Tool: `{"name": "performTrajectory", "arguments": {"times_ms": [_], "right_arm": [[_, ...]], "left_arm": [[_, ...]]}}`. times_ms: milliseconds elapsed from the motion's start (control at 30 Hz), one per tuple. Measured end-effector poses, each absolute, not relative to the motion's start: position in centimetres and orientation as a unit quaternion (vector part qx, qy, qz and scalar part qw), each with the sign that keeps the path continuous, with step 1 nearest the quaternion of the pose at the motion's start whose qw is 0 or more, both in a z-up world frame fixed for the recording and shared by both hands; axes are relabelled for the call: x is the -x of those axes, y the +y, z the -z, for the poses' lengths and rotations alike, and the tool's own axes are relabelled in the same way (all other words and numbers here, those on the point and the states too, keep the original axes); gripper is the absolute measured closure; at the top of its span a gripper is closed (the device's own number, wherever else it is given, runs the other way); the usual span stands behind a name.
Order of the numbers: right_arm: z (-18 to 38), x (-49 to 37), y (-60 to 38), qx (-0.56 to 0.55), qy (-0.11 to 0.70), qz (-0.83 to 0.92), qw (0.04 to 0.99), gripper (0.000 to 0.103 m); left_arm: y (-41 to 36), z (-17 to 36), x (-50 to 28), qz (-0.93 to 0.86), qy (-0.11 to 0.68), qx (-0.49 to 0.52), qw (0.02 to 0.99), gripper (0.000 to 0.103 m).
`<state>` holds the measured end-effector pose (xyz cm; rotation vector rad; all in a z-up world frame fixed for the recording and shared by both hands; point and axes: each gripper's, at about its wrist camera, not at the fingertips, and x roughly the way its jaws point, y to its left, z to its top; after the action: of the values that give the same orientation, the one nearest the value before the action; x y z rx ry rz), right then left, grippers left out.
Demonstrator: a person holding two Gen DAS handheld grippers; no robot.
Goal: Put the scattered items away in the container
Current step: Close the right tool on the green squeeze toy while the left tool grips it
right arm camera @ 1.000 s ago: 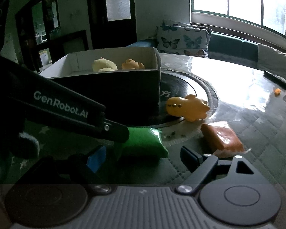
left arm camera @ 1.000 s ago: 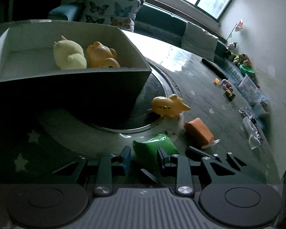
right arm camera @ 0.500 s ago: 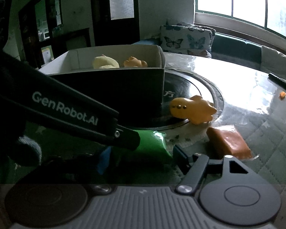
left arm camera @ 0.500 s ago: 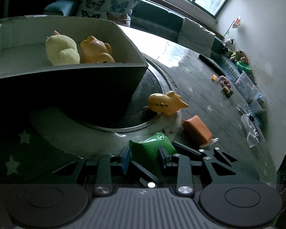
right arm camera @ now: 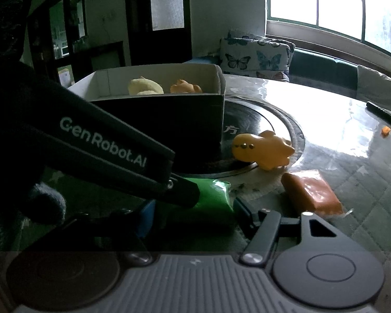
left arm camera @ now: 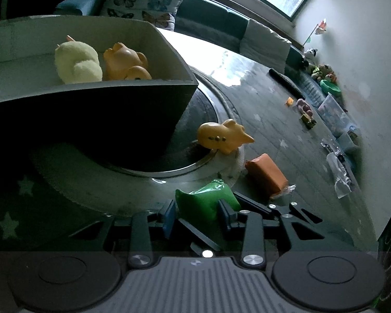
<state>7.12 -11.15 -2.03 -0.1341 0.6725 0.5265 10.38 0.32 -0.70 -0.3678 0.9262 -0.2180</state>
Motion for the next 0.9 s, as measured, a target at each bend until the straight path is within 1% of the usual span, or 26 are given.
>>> {"name": "performTrajectory", "arguments": {"times_ms": [267, 467, 900], "right_arm": [[1.9, -7.2, -11.3, 0.063, 0.327, -0.255, 0.908, 0.041], [1.2, -7.1, -11.1, 0.063, 0.321, -0.261, 0.908, 0.042], [-3.7, -9.7, -7.2, 0.082, 0.256, -0.305, 0.914, 0.042]], "left_arm": [[0.6, 0.8, -10.7, 0.110, 0.447, 0.190, 0.867, 0.064], [1.0, 0.0, -10.4, 0.108, 0.439, 0.193, 0.871, 0.064], [5.0, -5.6, -11.4, 0.074, 0.373, 0.188, 0.906, 0.064]]}}
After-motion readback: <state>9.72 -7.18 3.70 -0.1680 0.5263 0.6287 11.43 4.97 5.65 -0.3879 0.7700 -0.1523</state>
